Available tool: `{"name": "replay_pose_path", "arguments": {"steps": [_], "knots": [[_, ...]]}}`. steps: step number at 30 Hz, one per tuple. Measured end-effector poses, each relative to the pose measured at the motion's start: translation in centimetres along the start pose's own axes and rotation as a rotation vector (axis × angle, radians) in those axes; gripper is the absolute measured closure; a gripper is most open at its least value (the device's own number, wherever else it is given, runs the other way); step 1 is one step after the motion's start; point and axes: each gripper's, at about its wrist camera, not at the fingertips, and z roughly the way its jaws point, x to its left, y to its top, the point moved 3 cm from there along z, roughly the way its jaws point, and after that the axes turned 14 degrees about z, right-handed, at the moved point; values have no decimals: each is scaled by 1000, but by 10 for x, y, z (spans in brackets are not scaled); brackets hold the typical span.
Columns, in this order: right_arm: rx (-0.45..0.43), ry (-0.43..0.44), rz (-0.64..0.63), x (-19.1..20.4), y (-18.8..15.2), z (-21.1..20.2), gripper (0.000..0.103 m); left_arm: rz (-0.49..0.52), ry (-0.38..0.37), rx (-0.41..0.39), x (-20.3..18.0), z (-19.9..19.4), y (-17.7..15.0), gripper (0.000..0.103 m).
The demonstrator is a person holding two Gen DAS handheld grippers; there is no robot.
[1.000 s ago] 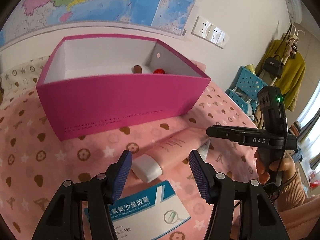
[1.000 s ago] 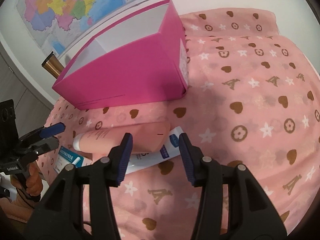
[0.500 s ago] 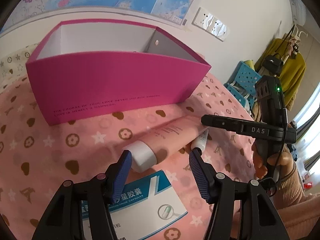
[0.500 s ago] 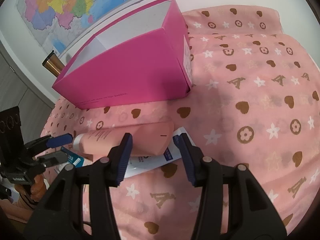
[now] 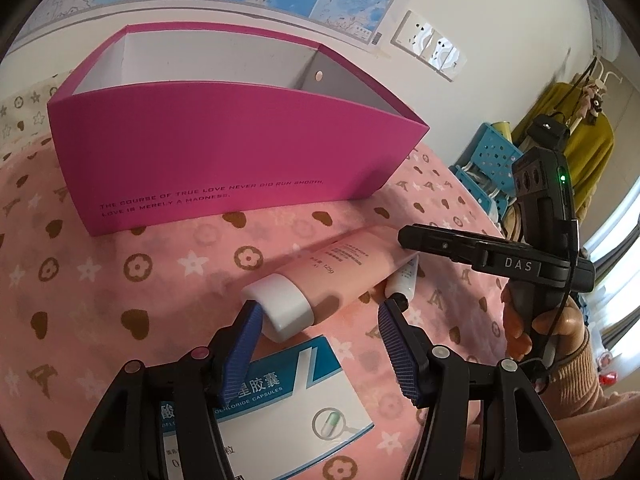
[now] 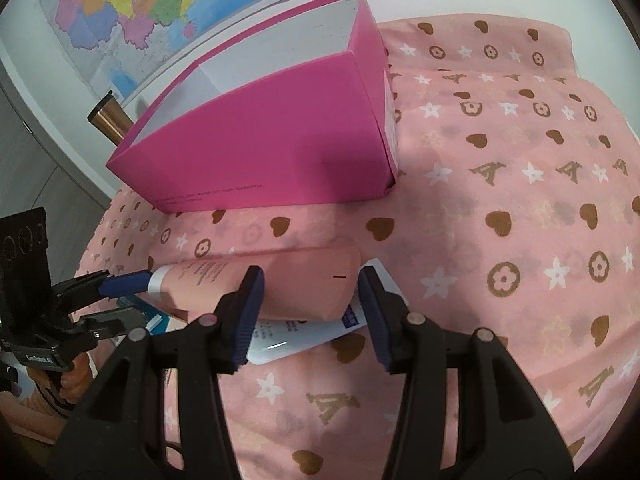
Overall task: Organize rigid objects
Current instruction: 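Close the right gripper around the pink tube's middle and lift it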
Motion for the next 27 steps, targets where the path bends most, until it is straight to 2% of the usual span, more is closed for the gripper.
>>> {"name": "replay_pose_path", "arguments": {"steps": [7,10,27], "knots": [[-12,-4,0,3,-2,-1,51,-30,-13,2,3,0,1,42],[-16,-7,-4,4,-3,-2,51,-37,-16,3,3,1,1,38],[-61,-1,-31,14,-5,-19,50,-12,16,-36,-4,-13,3,38]]}}
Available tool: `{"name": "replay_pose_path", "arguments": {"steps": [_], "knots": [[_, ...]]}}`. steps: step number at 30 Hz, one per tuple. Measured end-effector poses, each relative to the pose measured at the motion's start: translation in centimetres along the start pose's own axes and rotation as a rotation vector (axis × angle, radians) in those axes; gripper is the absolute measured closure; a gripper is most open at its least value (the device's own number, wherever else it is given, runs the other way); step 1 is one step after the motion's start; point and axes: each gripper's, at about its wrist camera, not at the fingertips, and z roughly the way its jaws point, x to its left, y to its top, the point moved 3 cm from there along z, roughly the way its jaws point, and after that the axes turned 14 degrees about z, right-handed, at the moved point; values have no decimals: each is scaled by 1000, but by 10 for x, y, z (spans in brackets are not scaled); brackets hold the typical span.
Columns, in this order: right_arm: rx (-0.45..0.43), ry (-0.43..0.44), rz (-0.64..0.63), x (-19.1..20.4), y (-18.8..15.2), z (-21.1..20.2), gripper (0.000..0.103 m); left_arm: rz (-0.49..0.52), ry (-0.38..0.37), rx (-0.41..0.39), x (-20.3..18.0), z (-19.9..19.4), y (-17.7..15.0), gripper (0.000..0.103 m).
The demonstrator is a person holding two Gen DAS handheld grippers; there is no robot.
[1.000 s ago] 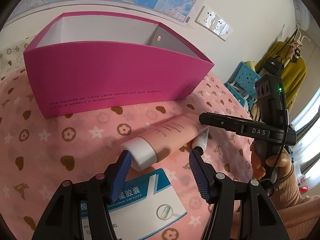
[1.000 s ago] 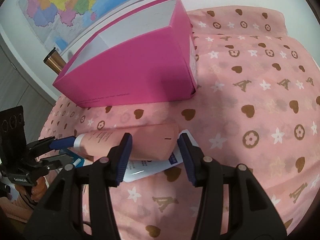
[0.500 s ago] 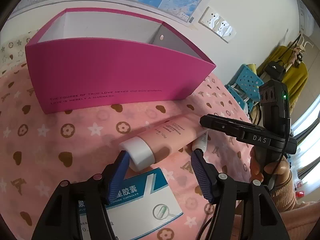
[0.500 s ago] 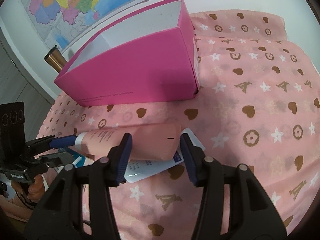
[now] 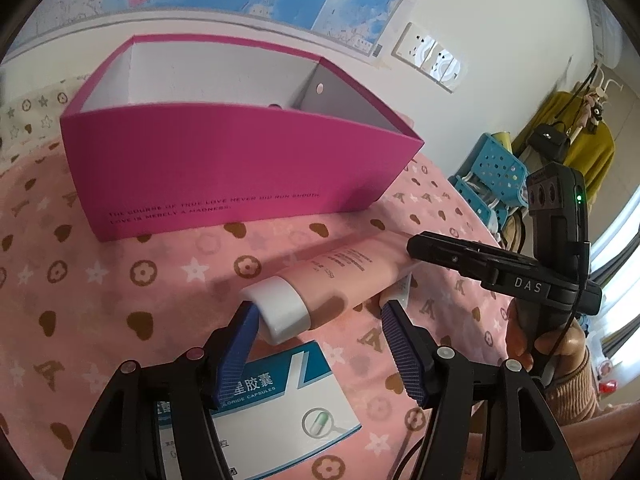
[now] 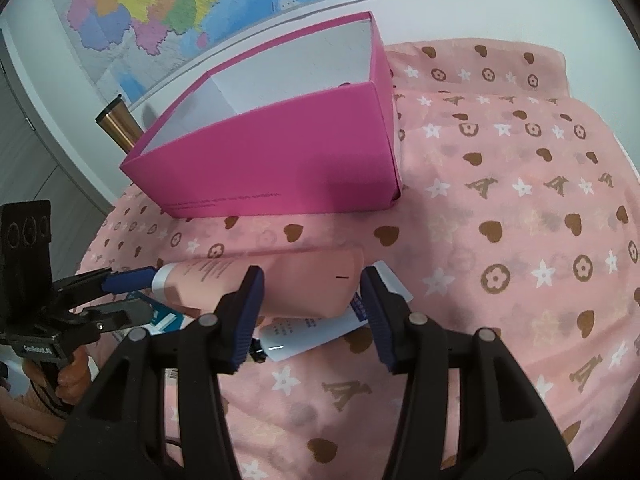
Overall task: Organize rigid objects
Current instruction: 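Close the right gripper around the pink tube's middle and lift it, then lower the pink tube into the magenta box and open the right gripper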
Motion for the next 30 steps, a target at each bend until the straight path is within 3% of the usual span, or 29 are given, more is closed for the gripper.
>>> {"name": "replay_pose_path", "arguments": {"steps": [12,30], "knots": [[-52,32,-44,19,8,-19,50,21,26,-78,-1,-28,12,38],[-144,109,-125,66,45,-38,49,100,146,-209,11,-76,57,38]]}}
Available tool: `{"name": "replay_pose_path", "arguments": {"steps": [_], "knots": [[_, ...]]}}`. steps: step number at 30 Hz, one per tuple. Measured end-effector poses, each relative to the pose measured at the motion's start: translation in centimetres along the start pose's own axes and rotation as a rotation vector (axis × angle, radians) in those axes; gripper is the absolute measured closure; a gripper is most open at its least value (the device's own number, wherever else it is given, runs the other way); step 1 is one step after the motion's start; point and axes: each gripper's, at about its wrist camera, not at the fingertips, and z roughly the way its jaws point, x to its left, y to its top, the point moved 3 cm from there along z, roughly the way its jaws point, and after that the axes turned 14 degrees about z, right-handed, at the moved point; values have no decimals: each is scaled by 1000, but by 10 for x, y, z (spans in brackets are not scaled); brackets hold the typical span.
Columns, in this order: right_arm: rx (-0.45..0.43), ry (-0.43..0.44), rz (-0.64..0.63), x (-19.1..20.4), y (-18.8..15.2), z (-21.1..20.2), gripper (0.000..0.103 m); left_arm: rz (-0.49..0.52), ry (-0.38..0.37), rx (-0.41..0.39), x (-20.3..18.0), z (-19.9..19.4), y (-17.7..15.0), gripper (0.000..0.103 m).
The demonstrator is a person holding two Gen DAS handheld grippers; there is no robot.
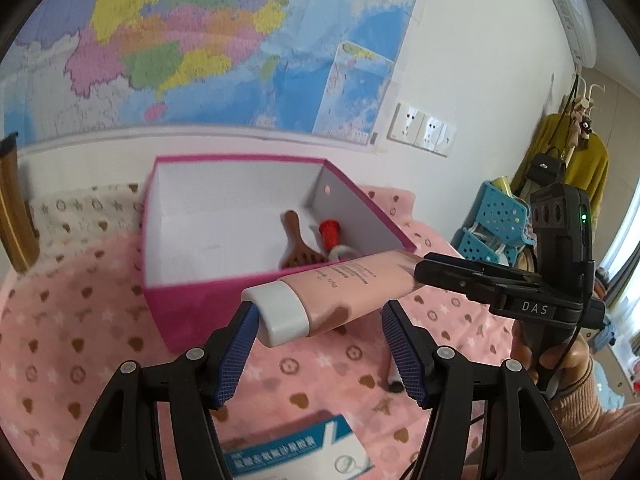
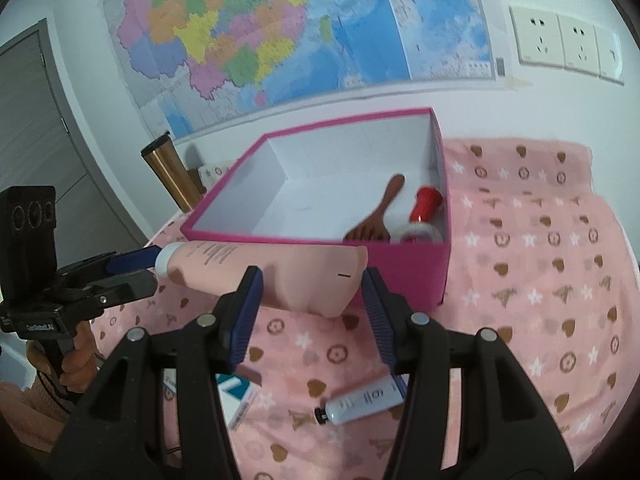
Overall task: Organize rigid objects
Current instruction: 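Lower the pink tube into the magenta box and open the right gripper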
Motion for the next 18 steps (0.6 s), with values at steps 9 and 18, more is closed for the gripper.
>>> {"name": "replay_pose_path", "arguments": {"steps": [9,18], "knots": [[-33,23,-23,14,26,9,49,34,68,-36,17,-2,23,38],[-27,49,-14,17,43,30,49,38,102,-20,36,11,33,38]]}}
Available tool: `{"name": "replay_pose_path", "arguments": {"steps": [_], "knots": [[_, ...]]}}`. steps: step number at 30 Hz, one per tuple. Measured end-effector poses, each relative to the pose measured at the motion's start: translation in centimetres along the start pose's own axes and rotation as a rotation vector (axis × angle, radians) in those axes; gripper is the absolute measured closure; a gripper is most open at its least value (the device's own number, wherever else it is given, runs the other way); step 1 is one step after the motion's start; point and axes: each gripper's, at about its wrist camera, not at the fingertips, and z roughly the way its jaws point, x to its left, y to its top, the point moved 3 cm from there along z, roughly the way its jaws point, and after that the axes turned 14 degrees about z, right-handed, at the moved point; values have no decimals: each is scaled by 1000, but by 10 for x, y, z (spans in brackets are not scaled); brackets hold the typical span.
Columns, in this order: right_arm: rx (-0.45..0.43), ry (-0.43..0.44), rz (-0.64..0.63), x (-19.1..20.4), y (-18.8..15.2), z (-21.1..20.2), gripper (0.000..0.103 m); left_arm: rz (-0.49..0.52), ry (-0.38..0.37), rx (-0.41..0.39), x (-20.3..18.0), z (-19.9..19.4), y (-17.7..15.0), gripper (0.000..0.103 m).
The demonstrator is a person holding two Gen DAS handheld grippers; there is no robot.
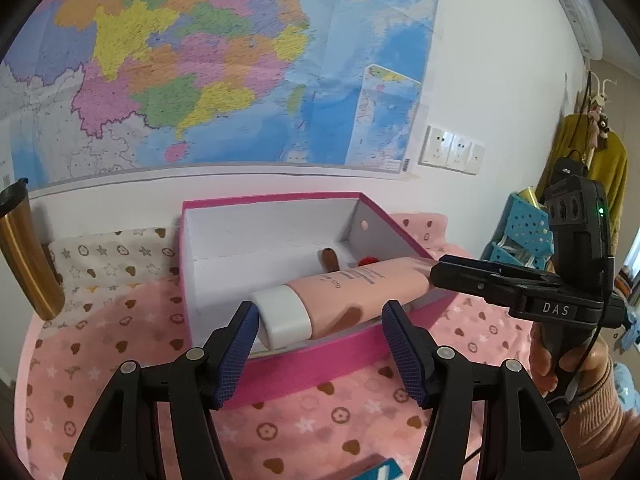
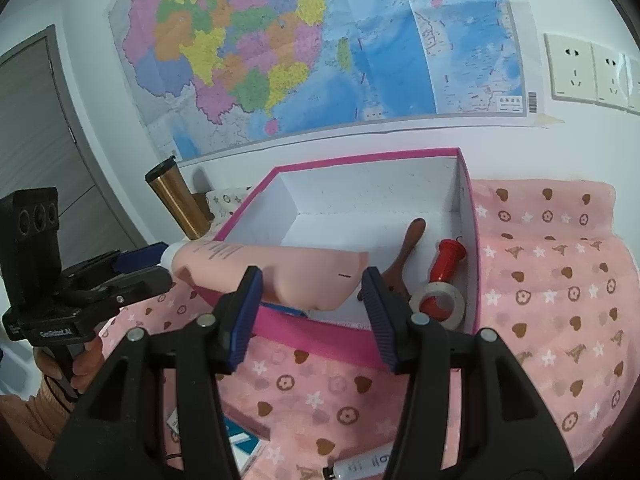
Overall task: Organize rigid objects
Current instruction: 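Lower the pink tube into the magenta box and open the right gripper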
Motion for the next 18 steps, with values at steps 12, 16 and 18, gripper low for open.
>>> {"name": "replay_pose_path", "arguments": {"steps": [12,16,18], "knots": [[66,5,36,-9,6,43,49,-16,44,81,29,36,-3,38],[94,-2,31,-9,6,58,49,-28,58,113,40,47,-8,38],[109,-9,23,-9,6,66,49,-33,68,127,44,52,-10,38]]}}
